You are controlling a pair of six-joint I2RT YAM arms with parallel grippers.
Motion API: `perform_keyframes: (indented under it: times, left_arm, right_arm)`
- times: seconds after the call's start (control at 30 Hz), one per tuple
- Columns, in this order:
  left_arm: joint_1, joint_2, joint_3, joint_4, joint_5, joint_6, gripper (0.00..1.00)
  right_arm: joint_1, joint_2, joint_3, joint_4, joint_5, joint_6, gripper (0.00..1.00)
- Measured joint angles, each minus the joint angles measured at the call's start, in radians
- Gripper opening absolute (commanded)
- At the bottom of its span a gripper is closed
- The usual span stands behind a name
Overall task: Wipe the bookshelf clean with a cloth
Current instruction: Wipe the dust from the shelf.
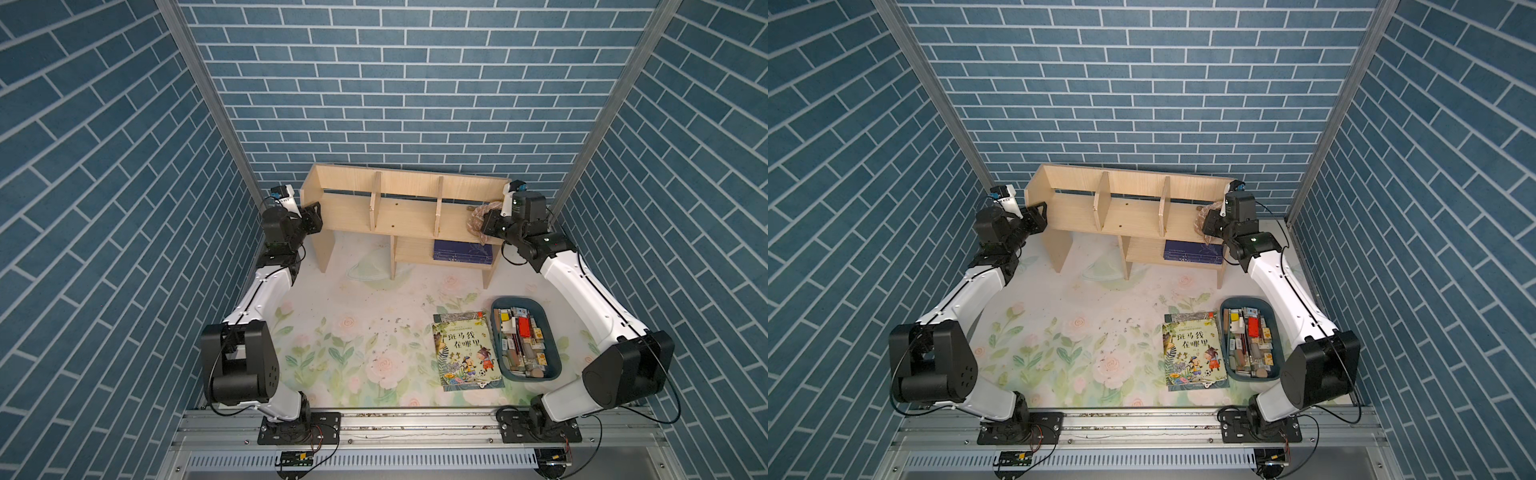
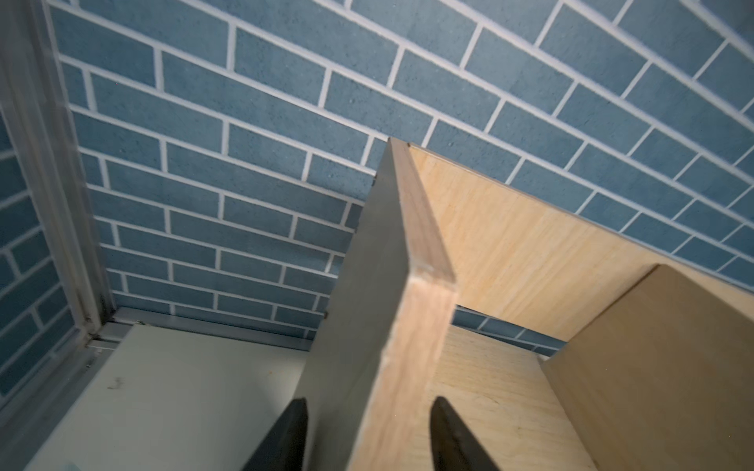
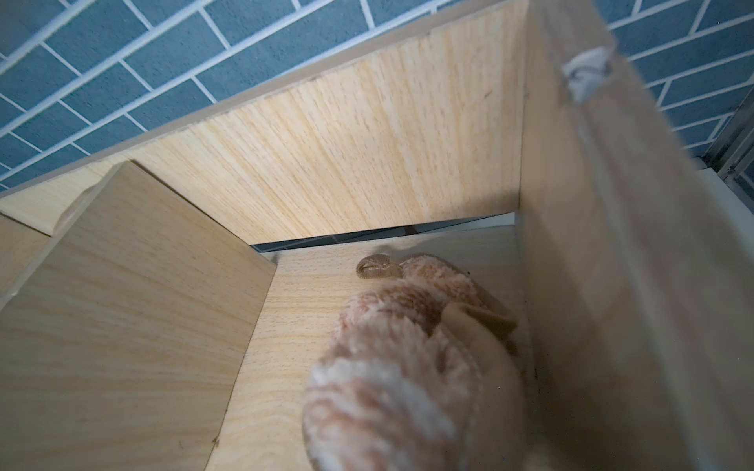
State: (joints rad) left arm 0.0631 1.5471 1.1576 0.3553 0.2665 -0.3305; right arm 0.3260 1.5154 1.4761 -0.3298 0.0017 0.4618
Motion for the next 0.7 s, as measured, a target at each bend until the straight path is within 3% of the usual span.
perform_keyframes:
  times: [0.1,0.27,0.5,0.7]
  left_arm:
    - [0.006,0.003,-0.001,0.0,-0.018,0.037,0.19]
    - [-0.008,-0.023,-0.033,0.013,-0.038,0.256,0.0]
    - [-0.061,-0.124,-0.114,-0.021,-0.137,0.232,0.0]
    - [-0.073,-0.185,-0.159,-0.045,-0.156,0.217,0.0]
  right_arm:
    - [0.0,-0.002,-0.001,0.0,-0.008,-0.004,0.0]
    - [0.0,-0.014,-0.016,0.0,-0.018,-0.013,0.0]
    - [-0.005,-0.027,-0.036,0.001,-0.015,-0.02,0.0]
    - [-0.006,-0.021,-0.031,0.002,-0.03,-0.022,0.0]
